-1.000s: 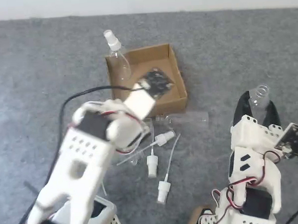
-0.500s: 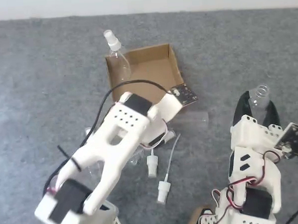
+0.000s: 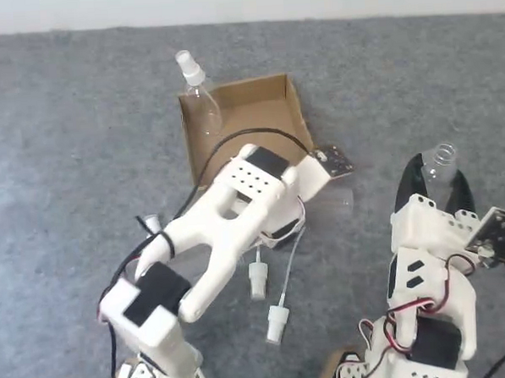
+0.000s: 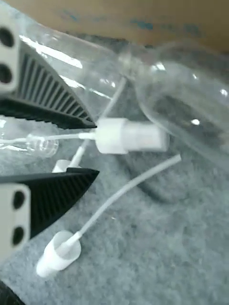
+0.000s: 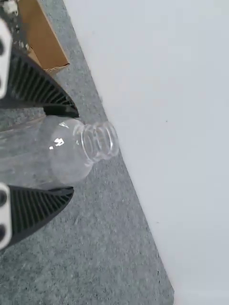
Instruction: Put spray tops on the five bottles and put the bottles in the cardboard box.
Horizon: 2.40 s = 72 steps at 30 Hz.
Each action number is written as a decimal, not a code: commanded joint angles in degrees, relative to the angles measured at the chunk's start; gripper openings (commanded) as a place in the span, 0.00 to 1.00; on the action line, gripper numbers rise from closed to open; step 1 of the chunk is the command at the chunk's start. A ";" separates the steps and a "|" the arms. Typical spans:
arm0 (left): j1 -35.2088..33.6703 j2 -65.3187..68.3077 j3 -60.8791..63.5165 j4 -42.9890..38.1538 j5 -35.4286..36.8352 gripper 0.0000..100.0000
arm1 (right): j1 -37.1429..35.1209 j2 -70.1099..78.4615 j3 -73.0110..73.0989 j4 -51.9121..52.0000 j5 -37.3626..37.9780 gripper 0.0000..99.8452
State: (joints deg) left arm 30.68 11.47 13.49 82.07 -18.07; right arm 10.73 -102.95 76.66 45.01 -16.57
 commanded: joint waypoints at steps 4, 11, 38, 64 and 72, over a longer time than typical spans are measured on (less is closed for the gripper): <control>0.62 4.13 -5.58 -1.23 -0.62 0.12 | 0.57 -0.75 -0.70 -1.36 -0.35 0.03; 0.62 9.58 -9.01 -1.23 -0.62 0.12 | 0.40 -0.75 -0.70 -1.36 -0.35 0.03; 0.97 14.07 -15.96 7.38 2.11 0.01 | 0.31 -0.84 0.97 -3.03 -0.26 0.03; -5.63 -13.10 -18.24 11.87 2.20 0.01 | 0.04 -0.84 1.23 -3.03 -0.26 0.03; -5.63 -20.31 -18.59 11.34 5.45 0.01 | -2.77 -0.84 1.49 -3.03 -0.18 0.03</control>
State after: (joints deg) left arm 25.23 -2.51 -1.98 93.67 -15.60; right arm 8.70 -102.95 78.42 43.43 -16.57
